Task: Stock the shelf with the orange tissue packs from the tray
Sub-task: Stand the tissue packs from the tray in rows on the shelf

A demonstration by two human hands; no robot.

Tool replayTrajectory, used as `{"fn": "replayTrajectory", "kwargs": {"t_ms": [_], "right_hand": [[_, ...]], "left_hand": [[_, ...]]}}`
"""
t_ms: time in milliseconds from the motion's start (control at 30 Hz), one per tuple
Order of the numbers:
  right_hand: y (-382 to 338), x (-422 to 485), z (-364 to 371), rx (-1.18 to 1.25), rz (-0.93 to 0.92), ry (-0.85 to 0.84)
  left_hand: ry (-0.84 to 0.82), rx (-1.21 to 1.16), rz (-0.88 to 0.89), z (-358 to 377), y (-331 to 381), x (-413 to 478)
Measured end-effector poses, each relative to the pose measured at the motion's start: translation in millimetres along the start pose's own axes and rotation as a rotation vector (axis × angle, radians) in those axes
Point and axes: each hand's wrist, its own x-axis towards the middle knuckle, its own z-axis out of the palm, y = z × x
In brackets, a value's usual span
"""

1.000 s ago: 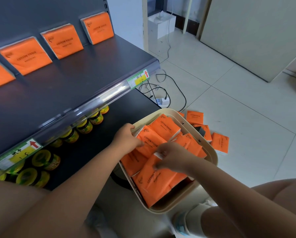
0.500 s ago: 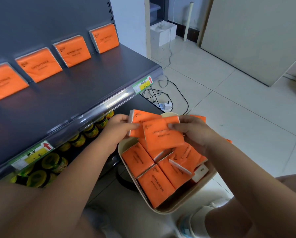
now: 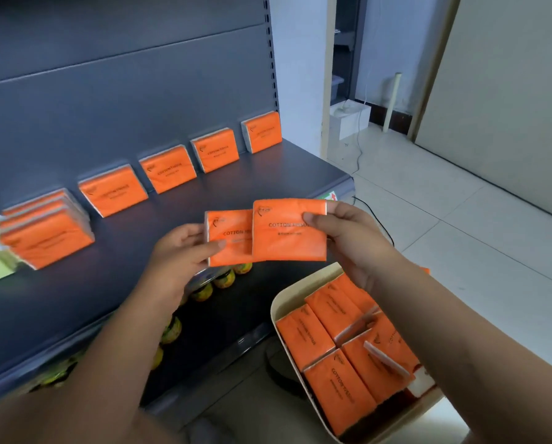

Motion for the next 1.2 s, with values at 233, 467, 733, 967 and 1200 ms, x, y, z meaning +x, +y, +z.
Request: {"fn": "replayTrajectory", "kwargs": {"t_ms": [233, 467, 733, 967, 1200], "right_hand": [[-4.3, 9.8, 88.4, -0.085, -0.056, -0.104], [6.9, 13.9, 170.2, -0.103, -0.04, -0.226], [33.9, 24.2, 239.6, -0.136, -0.018, -0.273], [54.1, 30.5, 278.8, -0.174, -0.009, -0.29], [66.4, 46.4, 300.8, -0.184, -0.031, -0.28]], "left_hand": [[0.194, -0.035, 0.099, -99.1, 17.5, -21.7], [0.358, -0.076, 0.075, -183.8, 3.5, -31.8], [0.446, -0.132, 0.062, -242.5, -17.1, -24.4], [0.527, -0.114, 0.08, -267.9, -25.9, -4.1], [0.545, -0.024, 0.087, -284.1, -36.5, 14.5]]}}
